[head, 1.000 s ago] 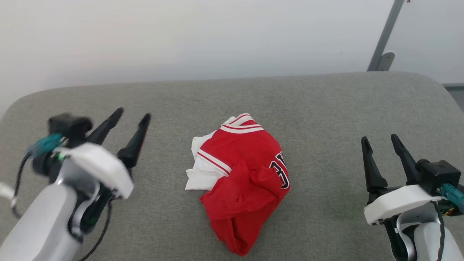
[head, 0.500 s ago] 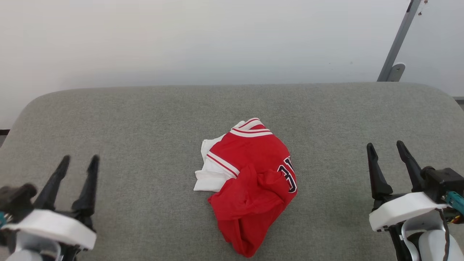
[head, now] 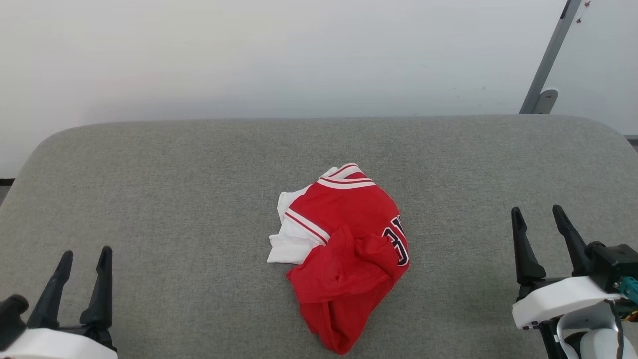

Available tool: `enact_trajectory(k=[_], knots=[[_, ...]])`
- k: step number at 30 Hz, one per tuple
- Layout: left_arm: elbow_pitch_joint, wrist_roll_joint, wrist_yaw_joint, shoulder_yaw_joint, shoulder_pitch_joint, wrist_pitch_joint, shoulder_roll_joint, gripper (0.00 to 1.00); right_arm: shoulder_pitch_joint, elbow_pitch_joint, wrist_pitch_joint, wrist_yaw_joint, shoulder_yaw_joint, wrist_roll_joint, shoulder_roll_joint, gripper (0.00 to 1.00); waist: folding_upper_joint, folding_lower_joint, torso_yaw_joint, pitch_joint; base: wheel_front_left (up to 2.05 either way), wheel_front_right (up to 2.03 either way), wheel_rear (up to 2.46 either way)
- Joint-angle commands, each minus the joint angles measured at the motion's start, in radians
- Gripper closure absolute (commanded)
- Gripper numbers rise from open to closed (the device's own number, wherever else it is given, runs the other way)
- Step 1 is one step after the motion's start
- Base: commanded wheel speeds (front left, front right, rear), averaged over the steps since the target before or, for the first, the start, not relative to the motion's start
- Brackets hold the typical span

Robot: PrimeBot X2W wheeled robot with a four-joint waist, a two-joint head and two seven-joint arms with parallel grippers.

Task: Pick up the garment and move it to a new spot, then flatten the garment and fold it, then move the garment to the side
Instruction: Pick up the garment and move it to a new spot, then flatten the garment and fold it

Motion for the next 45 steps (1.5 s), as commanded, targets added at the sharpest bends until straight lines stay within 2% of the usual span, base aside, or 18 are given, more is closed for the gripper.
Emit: enact_trajectory(k=[1,13,23,29,33,40,45], knots=[[0.004,0.014,-0.008,0.013,0.018,-0.005,-0.011,0.00,0.014,-0.001,-0.004,-0.001,-0.003,-0.009,0.002,0.00,-0.0001,0.0000,-0.001,0.000,0.00,0.00,0.00],[0.025,0.074,-0.069,0.083,0.029,-0.006,-0.078,0.00,0.016,-0.007,0.006,-0.001,0.004,-0.002,0.008,0.00,-0.0001,0.0000,0.004,0.006,0.00,0.00,0.00],[0.015,0.097,-0.082,0.081,0.013,-0.006,-0.101,0.00,-0.016,0.013,0.076,-0.001,0.131,0.038,-0.007,0.00,-0.0001,0.0000,0.050,0.020,0.00,0.00,0.00],[0.008,0.088,-0.088,0.056,-0.014,0.005,-0.107,0.00,-0.069,0.033,0.196,-0.001,0.296,0.100,-0.045,0.00,-0.0001,0.0000,0.110,0.044,0.00,0.00,0.00],[0.007,0.086,-0.093,0.034,-0.039,0.009,-0.115,0.00,-0.121,0.062,0.341,-0.001,0.430,0.166,-0.095,0.00,-0.0001,0.0000,0.163,0.069,0.00,0.00,0.00],[0.020,0.078,-0.101,-0.005,-0.078,0.017,-0.133,0.00,-0.180,0.123,0.523,-0.001,0.532,0.195,-0.150,0.00,-0.0001,0.0000,0.234,0.109,0.00,0.00,0.00],[0.040,0.072,-0.105,-0.026,-0.104,0.014,-0.140,0.00,-0.226,0.203,0.597,-0.001,0.592,0.174,-0.167,0.00,-0.0001,0.0000,0.269,0.135,0.00,0.00,0.00]])
